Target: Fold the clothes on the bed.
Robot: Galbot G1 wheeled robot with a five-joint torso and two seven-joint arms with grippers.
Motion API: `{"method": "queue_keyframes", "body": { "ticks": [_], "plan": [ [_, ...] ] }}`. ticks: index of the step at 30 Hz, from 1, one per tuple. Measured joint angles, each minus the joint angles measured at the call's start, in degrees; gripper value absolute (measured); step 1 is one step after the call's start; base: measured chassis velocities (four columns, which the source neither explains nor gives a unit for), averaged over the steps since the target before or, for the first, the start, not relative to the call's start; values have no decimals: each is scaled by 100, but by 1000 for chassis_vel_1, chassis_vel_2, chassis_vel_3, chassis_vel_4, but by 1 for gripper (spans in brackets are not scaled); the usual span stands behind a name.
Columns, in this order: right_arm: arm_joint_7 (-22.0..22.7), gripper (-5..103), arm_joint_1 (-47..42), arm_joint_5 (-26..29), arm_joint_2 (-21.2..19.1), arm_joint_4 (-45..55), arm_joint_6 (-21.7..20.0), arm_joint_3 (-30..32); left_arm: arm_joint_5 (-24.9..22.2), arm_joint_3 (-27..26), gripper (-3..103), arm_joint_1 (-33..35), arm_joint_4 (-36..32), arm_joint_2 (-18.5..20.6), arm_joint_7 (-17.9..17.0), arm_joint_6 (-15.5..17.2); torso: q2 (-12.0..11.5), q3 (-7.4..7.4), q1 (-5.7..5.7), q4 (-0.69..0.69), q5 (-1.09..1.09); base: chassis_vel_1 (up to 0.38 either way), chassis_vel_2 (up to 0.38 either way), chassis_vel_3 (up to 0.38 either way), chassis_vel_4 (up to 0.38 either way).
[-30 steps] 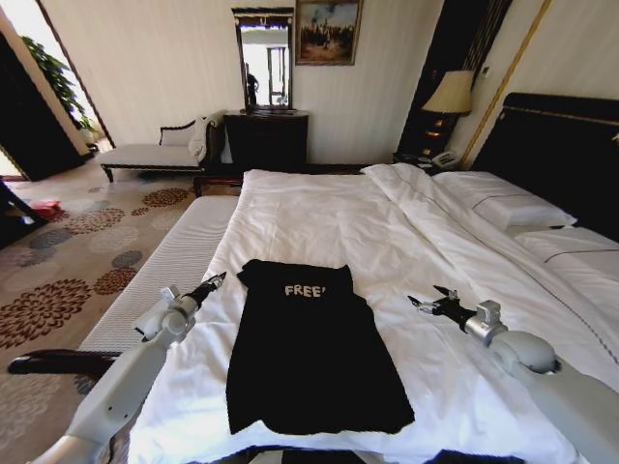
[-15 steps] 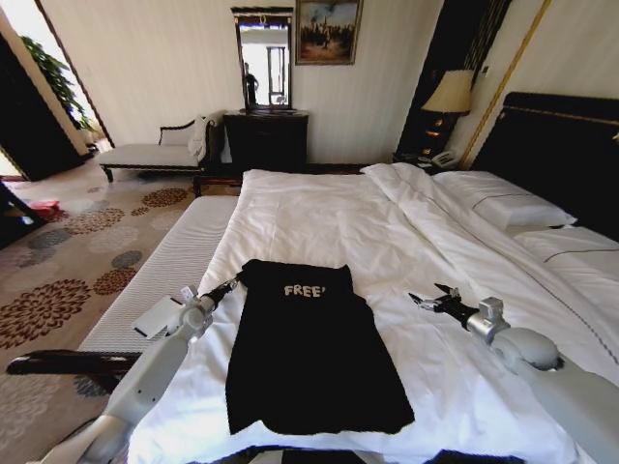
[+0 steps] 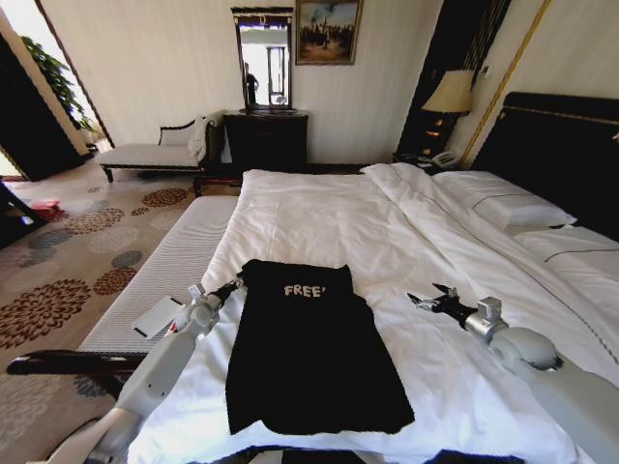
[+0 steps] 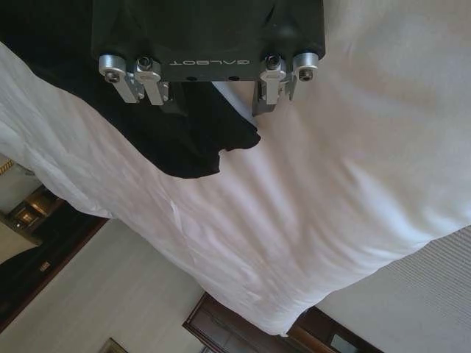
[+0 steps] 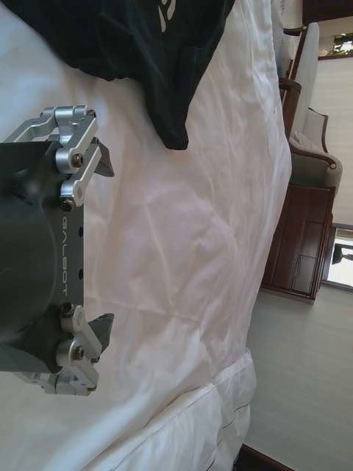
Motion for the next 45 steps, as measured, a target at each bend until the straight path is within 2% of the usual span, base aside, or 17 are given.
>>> {"method": "queue_keyframes", "body": {
  "ticks": [10, 16, 18, 19, 21, 22, 24, 25, 27, 30, 40, 45],
  "plan": [
    [2, 100, -19, 4, 20, 0, 0, 5, -53, -18, 57, -111, 193, -101, -31, 10, 0, 0, 0, 1, 0, 0, 0, 0, 0],
    [3, 100, -31, 9, 4, 0, -1, 8, -57, -32, 48, -206, 330, -180, -27, 4, 0, 0, 0, 0, 0, 0, 0, 0, 0],
    [4, 100, -36, 10, 1, 0, -1, 11, -56, -43, 40, -219, 358, -197, -27, -4, 0, 0, 0, 1, 0, 0, 0, 0, 0],
    [4, 100, -38, 10, 2, -1, -1, 12, -57, -49, 40, -224, 368, -204, -27, -6, 0, 0, 0, 0, 0, 0, 0, 0, 0],
    [4, 100, -47, 3, 10, -4, -1, 12, -56, -54, 29, -225, 379, -216, -30, -13, 0, 0, 0, 0, 0, 0, 0, 0, 0],
    [4, 100, -47, 3, 10, -4, -1, 12, -56, -54, 29, -225, 379, -216, -30, -13, 0, 0, 0, 0, 0, 0, 0, 0, 0],
    [4, 100, -49, -3, 21, -4, -1, 12, -56, -75, 18, -195, 353, -215, -40, -21, 0, 0, 0, 0, 0, 0, 0, 0, 0],
    [4, 100, -49, -3, 22, -2, -1, 12, -56, -84, 18, -169, 324, -210, -44, -23, 0, 0, 0, 0, 0, 0, 0, 0, 0],
    [5, 100, -44, -3, 22, 1, -1, 11, -57, -130, 7, -85, 225, -174, -61, -30, 0, 0, 0, 0, 0, 0, 0, 0, 0],
    [5, 100, -35, -9, 22, 2, -1, 10, -63, -190, 2, 3, 132, -117, -97, -57, 0, 0, 0, 0, 0, 0, 0, 0, 0],
    [-5, 100, -33, -42, 81, 17, 0, -2, -158, -400, 0, 440, -337, 307, -108, -125, 0, 0, 0, 1, -1, 0, 0, 0, 0],
    [-13, 100, -35, -48, 104, 39, 2, -7, -163, -361, 0, 350, -324, 414, -106, -172, 0, 0, 0, 1, -1, 0, 0, 0, 0]
  ]
}}
